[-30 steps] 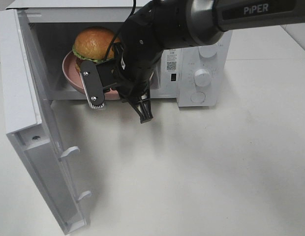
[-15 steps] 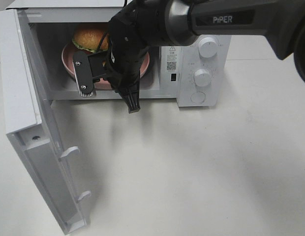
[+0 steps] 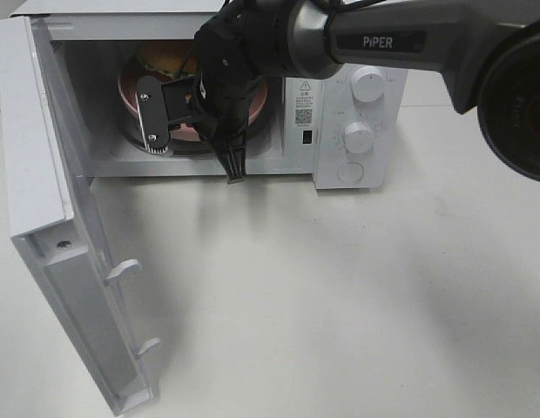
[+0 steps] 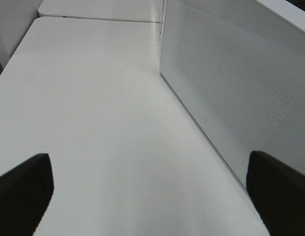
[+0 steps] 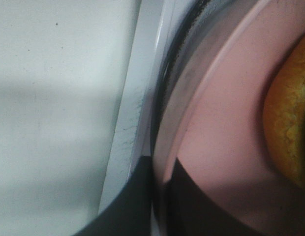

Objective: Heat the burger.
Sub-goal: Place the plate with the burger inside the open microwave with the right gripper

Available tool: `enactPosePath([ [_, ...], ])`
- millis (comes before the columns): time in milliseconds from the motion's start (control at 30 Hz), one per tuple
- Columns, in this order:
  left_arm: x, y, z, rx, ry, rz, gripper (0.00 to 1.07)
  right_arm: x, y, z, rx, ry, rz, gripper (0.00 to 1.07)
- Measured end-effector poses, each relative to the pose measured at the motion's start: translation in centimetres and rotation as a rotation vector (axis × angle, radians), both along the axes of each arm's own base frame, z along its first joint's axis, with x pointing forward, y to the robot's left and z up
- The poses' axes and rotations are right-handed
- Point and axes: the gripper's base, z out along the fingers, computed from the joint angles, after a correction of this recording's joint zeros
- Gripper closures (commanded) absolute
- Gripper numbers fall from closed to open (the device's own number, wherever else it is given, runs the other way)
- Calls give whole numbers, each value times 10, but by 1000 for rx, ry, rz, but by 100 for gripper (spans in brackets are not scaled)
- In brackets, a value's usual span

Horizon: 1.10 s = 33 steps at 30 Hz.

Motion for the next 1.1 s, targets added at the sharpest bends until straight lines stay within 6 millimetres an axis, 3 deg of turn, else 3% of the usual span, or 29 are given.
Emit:
enactPosePath([
  [300,0,0,0,0,0,0,7,12,3,-12,17,-20,2,107],
  [833,0,0,0,0,0,0,7,16,10,-12,77,-47,12,105],
  [1033,0,0,0,0,0,0,7,15,11,-14,93,-26,0,90],
  [1100,0,0,0,0,0,0,7,15,11,-14,94,-31,2,80],
])
